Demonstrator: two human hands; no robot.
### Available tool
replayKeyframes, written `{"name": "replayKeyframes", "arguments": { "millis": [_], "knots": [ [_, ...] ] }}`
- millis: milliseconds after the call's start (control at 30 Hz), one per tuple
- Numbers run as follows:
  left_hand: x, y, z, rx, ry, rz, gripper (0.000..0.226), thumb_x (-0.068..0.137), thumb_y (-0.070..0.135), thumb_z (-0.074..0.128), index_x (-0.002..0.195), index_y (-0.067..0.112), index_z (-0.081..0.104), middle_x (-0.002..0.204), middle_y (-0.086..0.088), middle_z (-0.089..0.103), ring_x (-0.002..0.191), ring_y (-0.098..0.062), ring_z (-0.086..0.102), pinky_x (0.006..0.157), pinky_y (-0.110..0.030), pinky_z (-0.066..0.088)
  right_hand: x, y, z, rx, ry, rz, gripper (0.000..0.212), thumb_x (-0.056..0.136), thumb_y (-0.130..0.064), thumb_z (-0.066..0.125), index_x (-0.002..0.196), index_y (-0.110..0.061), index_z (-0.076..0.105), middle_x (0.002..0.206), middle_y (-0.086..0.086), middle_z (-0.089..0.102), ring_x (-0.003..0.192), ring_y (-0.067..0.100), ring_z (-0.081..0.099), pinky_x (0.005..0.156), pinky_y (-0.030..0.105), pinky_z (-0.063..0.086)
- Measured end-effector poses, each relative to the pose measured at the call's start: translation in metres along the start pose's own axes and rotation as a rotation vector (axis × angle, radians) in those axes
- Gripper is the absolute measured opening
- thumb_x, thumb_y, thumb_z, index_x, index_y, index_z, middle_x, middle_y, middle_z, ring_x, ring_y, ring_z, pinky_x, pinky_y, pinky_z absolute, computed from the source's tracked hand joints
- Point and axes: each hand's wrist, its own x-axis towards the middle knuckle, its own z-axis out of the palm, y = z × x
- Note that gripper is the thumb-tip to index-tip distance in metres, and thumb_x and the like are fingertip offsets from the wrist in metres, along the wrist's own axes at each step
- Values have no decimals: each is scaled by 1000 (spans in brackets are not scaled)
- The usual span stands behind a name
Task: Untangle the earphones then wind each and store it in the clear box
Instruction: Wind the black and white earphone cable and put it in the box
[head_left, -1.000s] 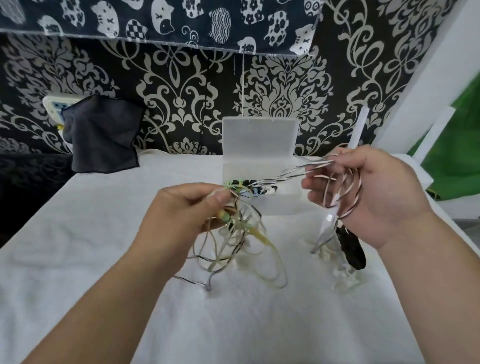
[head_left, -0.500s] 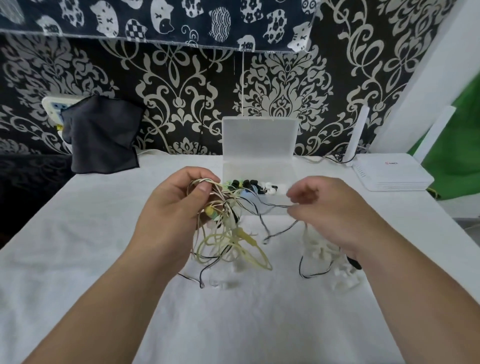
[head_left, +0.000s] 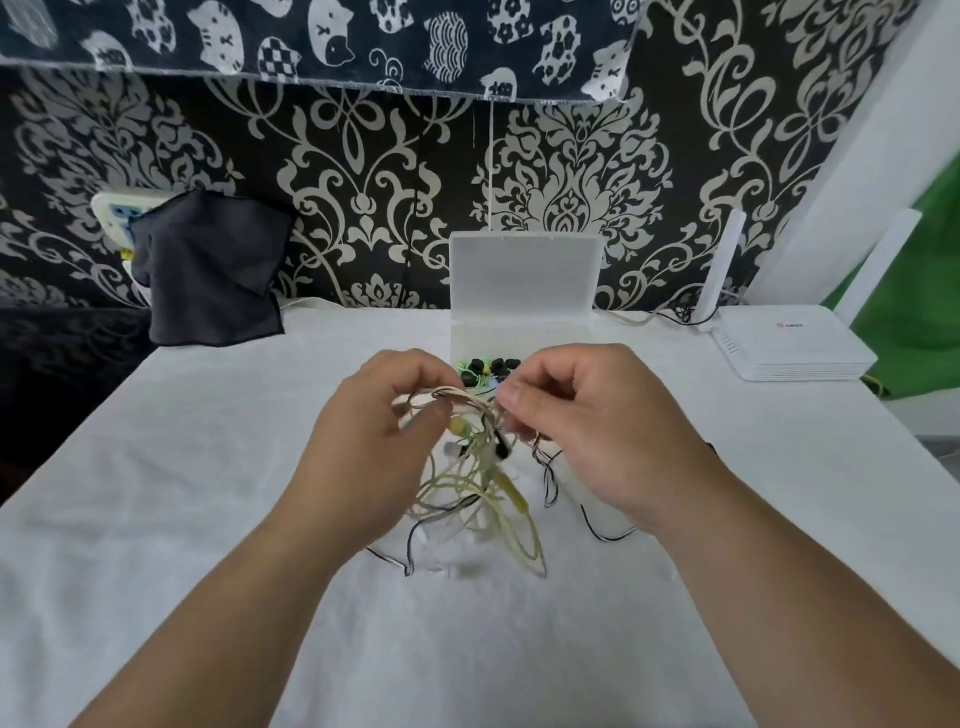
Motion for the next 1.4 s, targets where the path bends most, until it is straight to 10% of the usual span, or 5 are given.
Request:
{"name": "replayKeyframes", "arguments": {
  "millis": [133, 467, 667, 1133, 1400],
  "knots": [
    [-3, 5, 0, 283, 19, 252, 34, 84, -7, 69, 73, 25, 65, 94, 13, 62, 72, 13, 53, 59, -4, 37, 0, -5, -1, 61, 17, 38, 21, 94, -24, 65, 76, -14, 72, 76, 4, 71, 75, 22, 65, 71, 32, 52],
    [7, -1, -9, -550, 19, -122, 23, 59, -4, 59, 57, 19, 60, 90, -8, 66, 86, -27, 59, 82, -40, 43, 7, 6, -11, 349, 271, 322, 47, 91, -9, 46, 50, -18, 67, 65, 3, 69, 62, 18, 64, 61, 34, 45],
    [4, 7, -7, -560, -50, -123, 30, 62, 3, 75, 75, 17, 51, 77, 2, 70, 68, -17, 67, 72, -32, 53, 0, -4, -5, 563, 31, 236, 33, 102, -17, 49, 75, -5, 63, 72, 11, 70, 66, 23, 67, 60, 33, 49],
    [-1, 10, -2, -724, -133, -101, 37, 59, 3, 78, 83, 19, 54, 107, -4, 70, 91, -33, 69, 71, -36, 55, -5, -6, -1, 497, -29, 249, 39, 99, -37, 54, 76, -10, 69, 74, 7, 71, 65, 25, 70, 58, 31, 53],
    [-3, 16, 10, -565, -51, -97, 38, 76, -12, 58, 67, 23, 49, 108, 1, 71, 98, -30, 72, 82, -46, 57, -4, 0, 3, 278, 38, 195, 51, 81, -2, 78, 52, -20, 40, 67, 14, 55, 69, 35, 74, 53, 33, 53]
  ]
}}
